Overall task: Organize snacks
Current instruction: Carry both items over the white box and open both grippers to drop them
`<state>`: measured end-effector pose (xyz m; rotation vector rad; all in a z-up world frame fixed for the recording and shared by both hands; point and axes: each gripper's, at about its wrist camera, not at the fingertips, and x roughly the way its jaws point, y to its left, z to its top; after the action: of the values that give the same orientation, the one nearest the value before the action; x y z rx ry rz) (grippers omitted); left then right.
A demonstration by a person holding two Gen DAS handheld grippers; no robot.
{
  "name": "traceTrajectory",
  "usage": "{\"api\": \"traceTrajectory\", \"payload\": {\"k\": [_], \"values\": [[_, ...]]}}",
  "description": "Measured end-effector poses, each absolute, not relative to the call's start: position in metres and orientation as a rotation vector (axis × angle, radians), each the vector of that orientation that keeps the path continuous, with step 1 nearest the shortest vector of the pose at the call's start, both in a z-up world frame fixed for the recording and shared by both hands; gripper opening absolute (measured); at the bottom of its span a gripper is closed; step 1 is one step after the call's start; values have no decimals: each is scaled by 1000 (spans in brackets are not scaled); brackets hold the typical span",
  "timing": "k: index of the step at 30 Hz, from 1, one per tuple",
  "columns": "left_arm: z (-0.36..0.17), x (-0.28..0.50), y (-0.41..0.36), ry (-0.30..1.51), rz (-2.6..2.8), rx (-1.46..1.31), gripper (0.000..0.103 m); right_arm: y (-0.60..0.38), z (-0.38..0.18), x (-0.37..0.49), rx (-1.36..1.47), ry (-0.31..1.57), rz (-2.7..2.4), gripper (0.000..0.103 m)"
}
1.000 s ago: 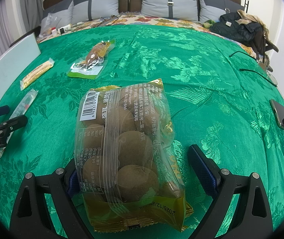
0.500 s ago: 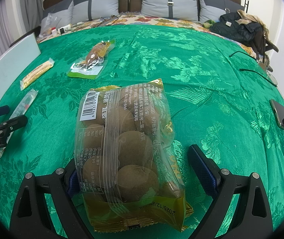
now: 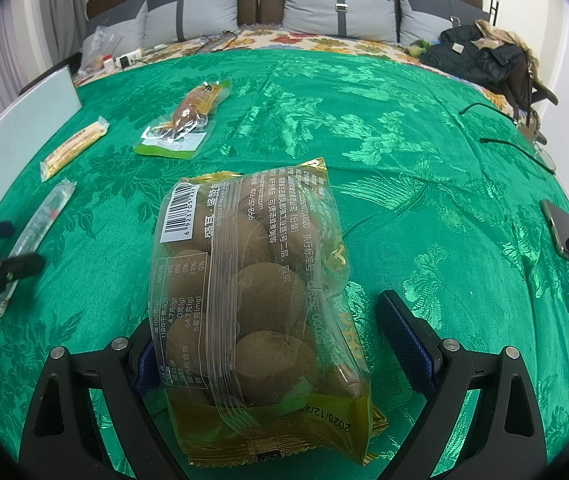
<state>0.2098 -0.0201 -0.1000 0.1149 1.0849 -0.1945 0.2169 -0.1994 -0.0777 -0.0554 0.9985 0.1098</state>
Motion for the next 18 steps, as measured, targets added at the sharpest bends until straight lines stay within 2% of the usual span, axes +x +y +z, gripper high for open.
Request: {"api": "traceTrajectory", "payload": {"k": [1, 2, 3, 4, 14, 18], "values": [[-97, 207, -24, 1085, -210, 125, 55, -199, -78, 217, -55, 998, 110, 96], [-95, 205, -30, 1085, -226, 138, 42, -199, -78, 217, -55, 998, 110, 96], [-93, 203, -35, 1089, -234, 159, 25, -199, -77, 217, -55, 999, 110, 96], [-92, 203, -38, 1098, -238, 164, 19, -199, -77, 217, -56, 999, 110, 96], [-86, 162, -3, 1103, -238, -89, 18, -199, -77, 219, -45, 1004, 91, 96], [-76, 143, 22, 1081, -235, -162, 18, -210, -62, 228, 17, 1098, 177, 93]]}}
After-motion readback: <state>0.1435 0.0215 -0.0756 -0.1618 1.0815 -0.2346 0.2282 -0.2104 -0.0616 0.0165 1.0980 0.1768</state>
